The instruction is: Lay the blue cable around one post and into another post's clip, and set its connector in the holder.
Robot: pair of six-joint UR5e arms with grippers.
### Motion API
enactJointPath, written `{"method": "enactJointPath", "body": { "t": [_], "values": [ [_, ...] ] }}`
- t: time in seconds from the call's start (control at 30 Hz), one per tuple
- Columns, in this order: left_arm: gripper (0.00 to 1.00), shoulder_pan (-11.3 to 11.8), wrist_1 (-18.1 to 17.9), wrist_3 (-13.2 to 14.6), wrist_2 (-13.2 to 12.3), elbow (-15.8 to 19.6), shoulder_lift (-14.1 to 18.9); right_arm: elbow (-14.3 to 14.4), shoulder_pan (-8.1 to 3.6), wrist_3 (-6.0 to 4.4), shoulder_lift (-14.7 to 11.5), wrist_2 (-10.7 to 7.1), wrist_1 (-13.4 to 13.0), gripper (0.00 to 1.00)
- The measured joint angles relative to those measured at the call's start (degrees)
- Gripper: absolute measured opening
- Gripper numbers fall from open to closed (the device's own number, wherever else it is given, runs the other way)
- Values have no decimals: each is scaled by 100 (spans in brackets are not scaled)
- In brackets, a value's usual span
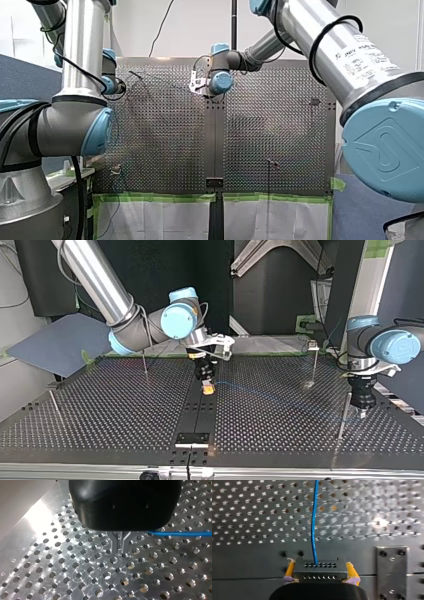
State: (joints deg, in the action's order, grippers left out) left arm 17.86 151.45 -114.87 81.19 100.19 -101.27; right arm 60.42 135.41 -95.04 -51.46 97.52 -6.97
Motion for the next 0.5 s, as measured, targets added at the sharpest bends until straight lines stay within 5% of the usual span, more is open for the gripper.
{"method": "enactJointPath", "body": {
  "t": [0.03, 0.07, 0.13, 0.2, 0.5],
  "values": [
    [60, -1, 3, 0, 28, 0, 0, 0, 0, 0, 8, 1, 19, 0],
    [60, -1, 6, 0, 55, 0, 0, 1, -1, 1, 14, 2, 35, 0],
    [93, -4, 28, 0, 128, 2, 2, 12, -5, 1, 25, 7, 62, 0],
    [100, -5, 78, 0, 201, 2, 3, 34, -9, 2, 38, 10, 81, 0],
    [100, -4, 472, -61, 558, 2, 1, 359, -50, 5, 51, 80, -78, 0]
  ]
}}
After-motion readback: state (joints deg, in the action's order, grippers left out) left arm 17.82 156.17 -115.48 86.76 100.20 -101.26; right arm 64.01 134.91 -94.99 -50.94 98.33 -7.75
